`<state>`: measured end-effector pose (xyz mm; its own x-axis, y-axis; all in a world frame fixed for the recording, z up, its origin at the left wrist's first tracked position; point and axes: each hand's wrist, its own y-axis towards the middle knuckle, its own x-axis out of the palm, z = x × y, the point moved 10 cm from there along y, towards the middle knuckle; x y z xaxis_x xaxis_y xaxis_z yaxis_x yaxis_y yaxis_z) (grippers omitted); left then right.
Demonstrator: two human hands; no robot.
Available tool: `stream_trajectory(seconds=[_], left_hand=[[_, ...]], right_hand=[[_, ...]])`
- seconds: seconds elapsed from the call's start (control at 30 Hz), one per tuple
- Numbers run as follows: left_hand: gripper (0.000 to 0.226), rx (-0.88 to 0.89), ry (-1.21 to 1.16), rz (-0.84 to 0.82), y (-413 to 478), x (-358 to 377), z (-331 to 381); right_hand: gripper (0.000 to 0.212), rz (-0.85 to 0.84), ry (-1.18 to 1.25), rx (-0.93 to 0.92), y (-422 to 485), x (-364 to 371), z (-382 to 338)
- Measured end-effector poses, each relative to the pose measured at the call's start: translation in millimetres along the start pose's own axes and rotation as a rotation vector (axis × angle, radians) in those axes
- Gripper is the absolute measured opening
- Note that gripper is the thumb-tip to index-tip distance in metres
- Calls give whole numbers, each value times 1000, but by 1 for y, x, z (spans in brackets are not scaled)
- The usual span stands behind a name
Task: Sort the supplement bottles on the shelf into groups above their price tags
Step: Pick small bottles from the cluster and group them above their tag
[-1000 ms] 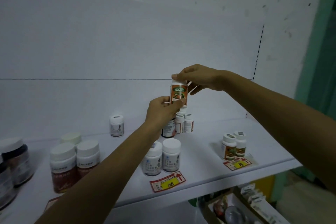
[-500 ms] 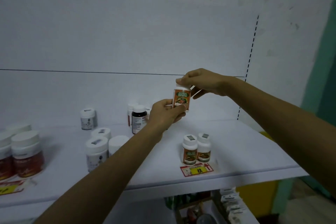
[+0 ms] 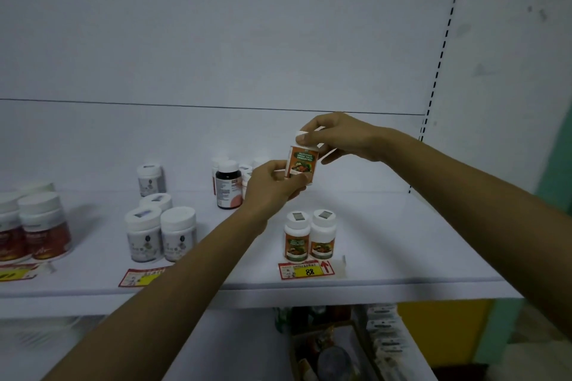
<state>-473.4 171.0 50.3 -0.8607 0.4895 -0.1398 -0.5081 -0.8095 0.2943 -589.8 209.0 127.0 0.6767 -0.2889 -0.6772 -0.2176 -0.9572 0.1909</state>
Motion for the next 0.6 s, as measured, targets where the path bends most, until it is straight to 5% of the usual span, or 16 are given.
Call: stream_trajectory(seconds=[0.27, 0.6], left_hand=[[69, -57, 131, -4, -3, -6, -24], [90, -141, 278, -194, -30, 4, -98]], right_hand=[[26, 77, 7, 46, 12, 10, 20], [33, -29, -84, 209, 22, 70, 79]])
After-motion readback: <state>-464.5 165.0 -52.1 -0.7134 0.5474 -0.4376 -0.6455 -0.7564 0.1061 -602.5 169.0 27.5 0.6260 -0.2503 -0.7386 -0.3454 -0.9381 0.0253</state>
